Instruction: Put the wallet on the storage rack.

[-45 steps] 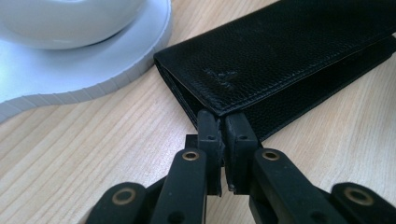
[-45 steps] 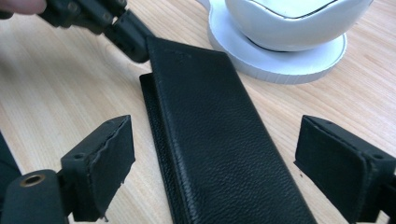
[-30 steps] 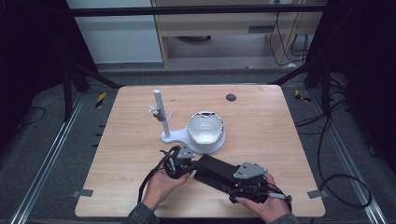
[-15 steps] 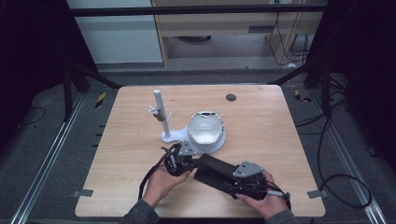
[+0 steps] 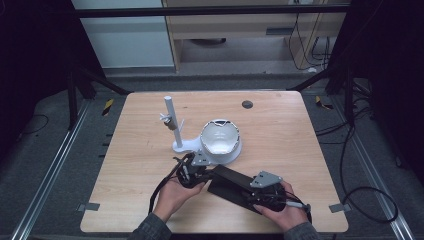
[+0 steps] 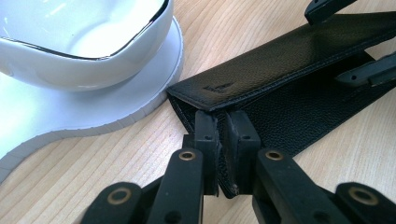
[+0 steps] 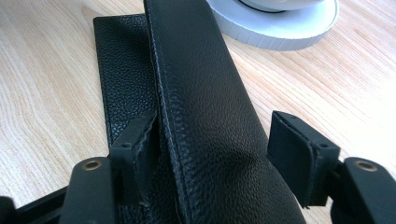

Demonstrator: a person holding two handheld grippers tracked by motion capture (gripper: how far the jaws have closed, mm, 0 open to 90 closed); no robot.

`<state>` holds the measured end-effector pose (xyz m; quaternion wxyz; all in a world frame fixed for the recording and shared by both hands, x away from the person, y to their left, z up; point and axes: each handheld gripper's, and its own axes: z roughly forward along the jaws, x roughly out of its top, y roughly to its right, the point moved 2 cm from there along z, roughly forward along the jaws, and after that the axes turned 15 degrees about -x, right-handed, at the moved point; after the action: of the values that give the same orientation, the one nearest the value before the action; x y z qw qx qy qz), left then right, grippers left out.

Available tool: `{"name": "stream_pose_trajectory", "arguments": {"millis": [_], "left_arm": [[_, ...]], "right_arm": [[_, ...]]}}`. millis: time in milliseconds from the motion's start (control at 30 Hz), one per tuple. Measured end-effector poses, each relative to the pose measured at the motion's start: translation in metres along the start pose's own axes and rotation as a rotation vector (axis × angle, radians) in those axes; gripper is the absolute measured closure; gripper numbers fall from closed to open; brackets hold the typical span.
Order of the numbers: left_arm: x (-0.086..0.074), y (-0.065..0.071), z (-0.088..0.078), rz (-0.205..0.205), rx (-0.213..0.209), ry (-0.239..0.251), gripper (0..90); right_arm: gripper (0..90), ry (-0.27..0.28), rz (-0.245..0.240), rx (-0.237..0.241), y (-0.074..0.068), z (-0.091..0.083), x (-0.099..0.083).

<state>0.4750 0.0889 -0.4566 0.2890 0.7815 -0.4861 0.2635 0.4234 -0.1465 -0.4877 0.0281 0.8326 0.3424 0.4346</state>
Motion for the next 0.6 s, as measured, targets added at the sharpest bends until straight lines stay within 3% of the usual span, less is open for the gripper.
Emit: {"name": "stream_pose_trajectory", "arguments": {"millis": [433,600], "left_arm": [[0.0009,-0.0002,-0.0004,-0.002,-0.005,0.000,83.7],[0.0025,0.0003,-0.0009,-0.002,-0.004,0.004,83.6]], "right_arm": [[37.6,-0.011,-0.036,0.002,-0.0025,0.0037,0.0083],[42.3,-0.017,-0.055,-0.008,-0.0035,0.0048,0.0094]]}}
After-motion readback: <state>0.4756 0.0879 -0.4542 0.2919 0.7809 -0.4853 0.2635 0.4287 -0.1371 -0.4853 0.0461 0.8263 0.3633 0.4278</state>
